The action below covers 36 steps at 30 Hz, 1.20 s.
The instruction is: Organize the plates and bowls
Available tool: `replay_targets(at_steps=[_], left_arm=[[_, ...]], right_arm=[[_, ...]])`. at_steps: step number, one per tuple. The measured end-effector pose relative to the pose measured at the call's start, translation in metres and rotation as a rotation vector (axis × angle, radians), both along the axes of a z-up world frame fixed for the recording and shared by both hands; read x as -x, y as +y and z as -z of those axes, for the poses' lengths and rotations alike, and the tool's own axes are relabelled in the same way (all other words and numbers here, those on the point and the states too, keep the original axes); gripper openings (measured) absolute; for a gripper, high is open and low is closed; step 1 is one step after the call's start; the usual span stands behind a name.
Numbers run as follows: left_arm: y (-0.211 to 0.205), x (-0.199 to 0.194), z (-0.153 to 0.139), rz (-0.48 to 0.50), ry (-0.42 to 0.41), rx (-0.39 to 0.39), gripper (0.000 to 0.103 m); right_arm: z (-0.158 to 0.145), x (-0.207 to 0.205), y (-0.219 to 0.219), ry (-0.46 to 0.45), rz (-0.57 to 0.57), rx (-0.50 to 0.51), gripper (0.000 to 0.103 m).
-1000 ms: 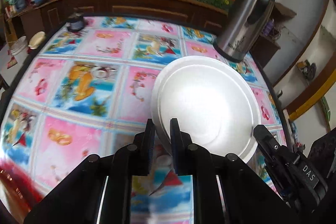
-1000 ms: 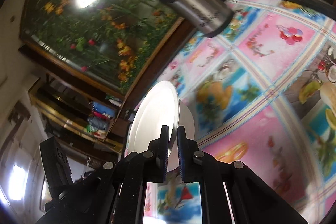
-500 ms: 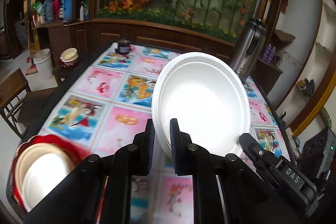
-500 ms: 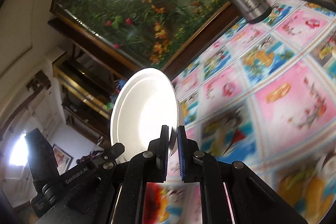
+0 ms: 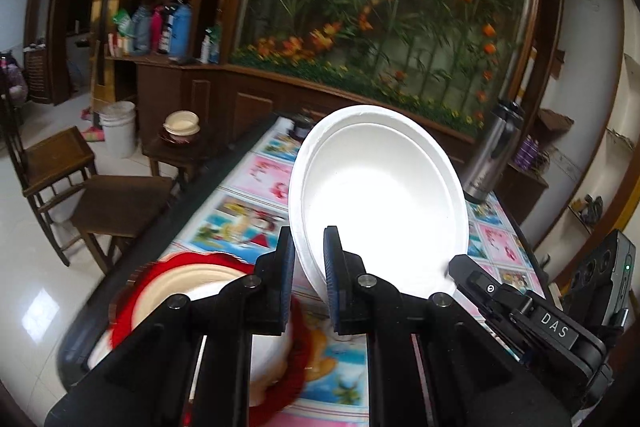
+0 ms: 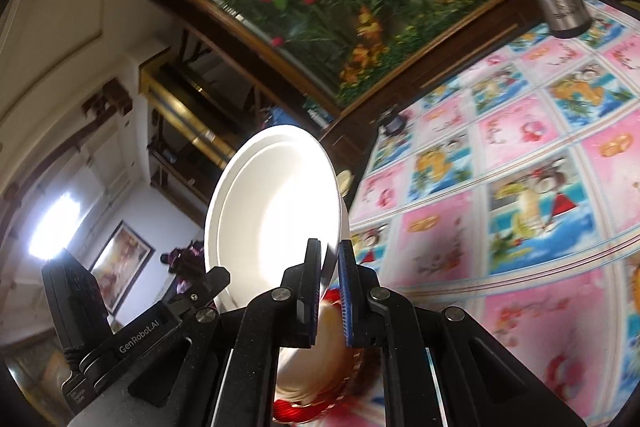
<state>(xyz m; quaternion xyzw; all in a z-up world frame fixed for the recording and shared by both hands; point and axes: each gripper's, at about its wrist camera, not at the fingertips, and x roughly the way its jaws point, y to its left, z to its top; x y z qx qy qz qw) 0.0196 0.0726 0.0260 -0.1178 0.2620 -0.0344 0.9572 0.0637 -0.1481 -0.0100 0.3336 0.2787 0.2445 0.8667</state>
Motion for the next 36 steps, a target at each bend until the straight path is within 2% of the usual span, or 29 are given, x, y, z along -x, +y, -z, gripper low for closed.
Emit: replay_targets(at_steps=[13,36], left_arm=[[0.045,0.026,0.006,-0.122,-0.057,-0.044,0.012],[0.053,0.030,0.017,-0.172,-0.035,-0.092,0.012]], right_arm=[[-0.006,0.010,0.072,-0.003,-0.123,0.059,0.009],[0.009,0.012,0.090,0.052,-0.182,0.078,0.010]])
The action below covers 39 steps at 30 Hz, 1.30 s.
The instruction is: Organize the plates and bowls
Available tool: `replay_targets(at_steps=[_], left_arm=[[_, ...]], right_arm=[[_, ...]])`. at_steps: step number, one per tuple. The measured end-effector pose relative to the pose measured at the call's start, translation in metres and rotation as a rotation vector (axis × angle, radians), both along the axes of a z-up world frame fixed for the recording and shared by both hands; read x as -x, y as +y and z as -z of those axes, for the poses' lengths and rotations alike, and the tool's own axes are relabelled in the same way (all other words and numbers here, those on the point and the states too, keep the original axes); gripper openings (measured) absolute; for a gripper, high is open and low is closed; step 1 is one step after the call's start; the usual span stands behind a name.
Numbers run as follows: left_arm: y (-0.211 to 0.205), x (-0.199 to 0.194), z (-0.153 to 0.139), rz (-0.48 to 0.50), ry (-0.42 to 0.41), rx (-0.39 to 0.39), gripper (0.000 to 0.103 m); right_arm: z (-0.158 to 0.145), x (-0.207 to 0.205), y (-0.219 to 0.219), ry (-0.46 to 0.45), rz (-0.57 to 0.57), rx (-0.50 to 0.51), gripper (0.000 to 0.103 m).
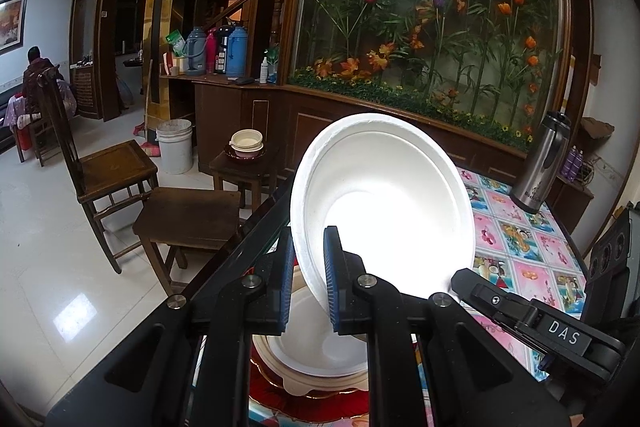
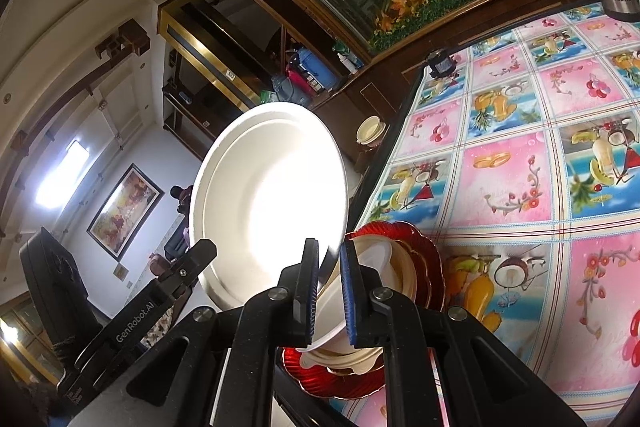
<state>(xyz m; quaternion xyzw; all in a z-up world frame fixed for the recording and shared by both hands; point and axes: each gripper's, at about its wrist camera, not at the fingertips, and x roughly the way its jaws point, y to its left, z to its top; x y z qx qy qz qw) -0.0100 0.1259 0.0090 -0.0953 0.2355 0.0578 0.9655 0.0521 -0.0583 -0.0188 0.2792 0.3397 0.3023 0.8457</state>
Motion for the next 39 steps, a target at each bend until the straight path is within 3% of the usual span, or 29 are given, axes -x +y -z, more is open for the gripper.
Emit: replay_targets(at_steps=[11,39], left_arm=[[0.001,-0.001,0.004,-0.014,0.020,-0.016,0.012],[0.005,-0.009,0.043,-0.037,0.183,-0.041,0.012]], right_arm=[[0.006,0.002,0.004,0.019,-0.013,0.002,0.011],[0.046,0.005,0.017,0.141,-0.066,0.033,0.015]])
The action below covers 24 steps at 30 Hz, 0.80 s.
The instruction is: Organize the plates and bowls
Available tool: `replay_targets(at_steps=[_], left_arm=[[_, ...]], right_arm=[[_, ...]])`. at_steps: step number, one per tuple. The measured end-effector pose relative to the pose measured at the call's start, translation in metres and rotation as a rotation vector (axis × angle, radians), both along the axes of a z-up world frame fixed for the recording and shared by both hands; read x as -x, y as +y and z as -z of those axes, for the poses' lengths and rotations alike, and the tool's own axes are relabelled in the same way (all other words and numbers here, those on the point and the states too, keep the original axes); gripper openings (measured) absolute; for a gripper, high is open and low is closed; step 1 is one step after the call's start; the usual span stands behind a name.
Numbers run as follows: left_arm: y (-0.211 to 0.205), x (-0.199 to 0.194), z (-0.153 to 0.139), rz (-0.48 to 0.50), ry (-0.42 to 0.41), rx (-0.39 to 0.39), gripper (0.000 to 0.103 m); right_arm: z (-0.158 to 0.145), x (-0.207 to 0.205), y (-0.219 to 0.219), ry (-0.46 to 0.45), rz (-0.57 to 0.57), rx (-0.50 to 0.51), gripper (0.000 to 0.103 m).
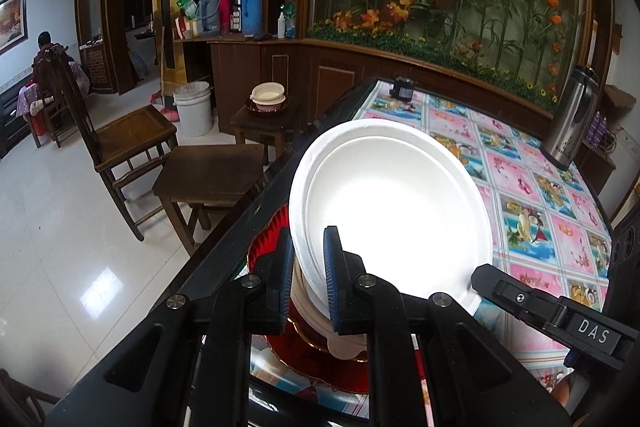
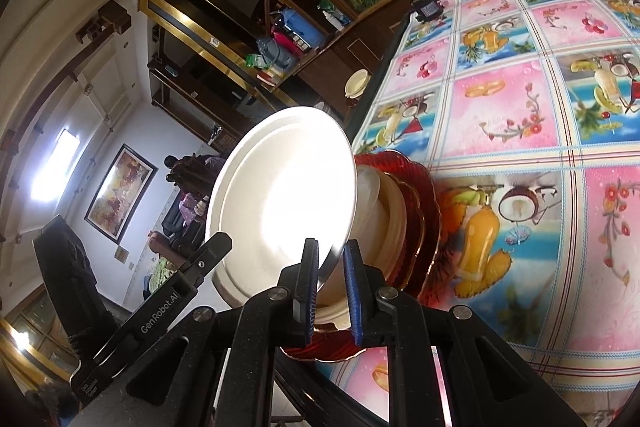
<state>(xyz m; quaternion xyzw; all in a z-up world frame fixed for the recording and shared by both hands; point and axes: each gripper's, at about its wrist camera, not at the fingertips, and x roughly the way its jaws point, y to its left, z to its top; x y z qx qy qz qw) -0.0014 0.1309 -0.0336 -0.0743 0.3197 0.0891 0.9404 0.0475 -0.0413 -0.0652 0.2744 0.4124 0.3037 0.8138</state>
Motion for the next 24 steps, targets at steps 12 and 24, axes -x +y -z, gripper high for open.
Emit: replay_targets(at_steps=[12,24], left_arm=[[0.002,-0.003,0.012,-0.001,0.055,0.004,0.016],[-0.004,0.028,-0.001,-0.106,-0.114,-0.261,0.078]], right_arm=[[0.011,-0.003,0.002,0.040,-0.010,0.022,0.017],[0.003,0.003,-0.018,-0.003,0.001,0.023,0.042]])
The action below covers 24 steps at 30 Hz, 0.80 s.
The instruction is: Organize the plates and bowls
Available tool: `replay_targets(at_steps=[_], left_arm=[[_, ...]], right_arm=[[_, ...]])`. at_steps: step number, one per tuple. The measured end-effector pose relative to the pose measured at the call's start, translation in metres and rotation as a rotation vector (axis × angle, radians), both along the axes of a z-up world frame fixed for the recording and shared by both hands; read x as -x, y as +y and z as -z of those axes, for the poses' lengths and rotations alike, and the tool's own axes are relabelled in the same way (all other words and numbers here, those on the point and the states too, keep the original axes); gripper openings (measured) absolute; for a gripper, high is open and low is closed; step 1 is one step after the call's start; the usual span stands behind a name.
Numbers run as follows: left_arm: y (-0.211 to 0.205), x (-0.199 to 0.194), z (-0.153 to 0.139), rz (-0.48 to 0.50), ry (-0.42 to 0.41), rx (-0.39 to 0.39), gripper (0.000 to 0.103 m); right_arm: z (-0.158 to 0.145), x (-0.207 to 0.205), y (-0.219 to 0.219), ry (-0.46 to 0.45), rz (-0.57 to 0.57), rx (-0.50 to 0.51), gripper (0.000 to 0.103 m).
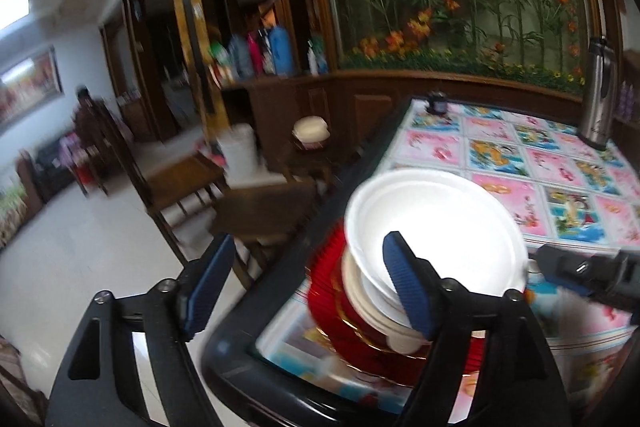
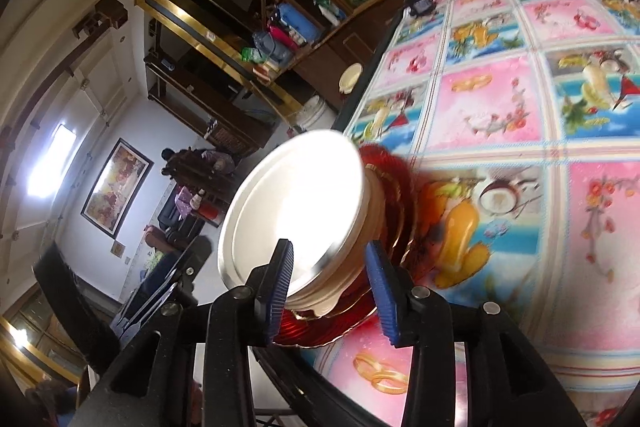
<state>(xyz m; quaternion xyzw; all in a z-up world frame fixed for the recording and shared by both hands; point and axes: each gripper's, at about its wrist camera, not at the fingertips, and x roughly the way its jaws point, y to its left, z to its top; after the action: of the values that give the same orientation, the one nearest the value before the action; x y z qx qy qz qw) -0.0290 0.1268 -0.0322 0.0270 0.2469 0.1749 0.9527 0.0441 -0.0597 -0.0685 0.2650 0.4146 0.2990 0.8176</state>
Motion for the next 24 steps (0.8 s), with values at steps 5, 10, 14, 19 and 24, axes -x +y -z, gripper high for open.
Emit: replay_targets(at_steps=[5,10,14,19,24], left_arm=[[-0.006,0.000,-0.012,0.043,-0.027,0.021,0.081],[-0.024,-0.004,-0.024,0.086,-0.040,0.032,0.084],[-0.039,-0.008,-0.029,0.112,-0.020,0.053,0.085],[-0.062,-0.011,-0.031,0.161,0.004,0.087,0.086],[-0.085,-0.008,-0.034,0.185,0.009,0.070,0.088]], right_arm=[[-0.005,0.000,-0.031,-0.036,0.083,0.014,0.050],[-0.003,0.002,-0.060,-0.032,0.137,0.011,0.062],[-0.002,0.008,-0.077,-0.038,0.158,0.017,0.078],[-0.008,0.023,-0.094,-0.095,0.173,0.031,0.087],[-0.020,0.043,-0.119,-0.194,0.245,0.026,0.100]])
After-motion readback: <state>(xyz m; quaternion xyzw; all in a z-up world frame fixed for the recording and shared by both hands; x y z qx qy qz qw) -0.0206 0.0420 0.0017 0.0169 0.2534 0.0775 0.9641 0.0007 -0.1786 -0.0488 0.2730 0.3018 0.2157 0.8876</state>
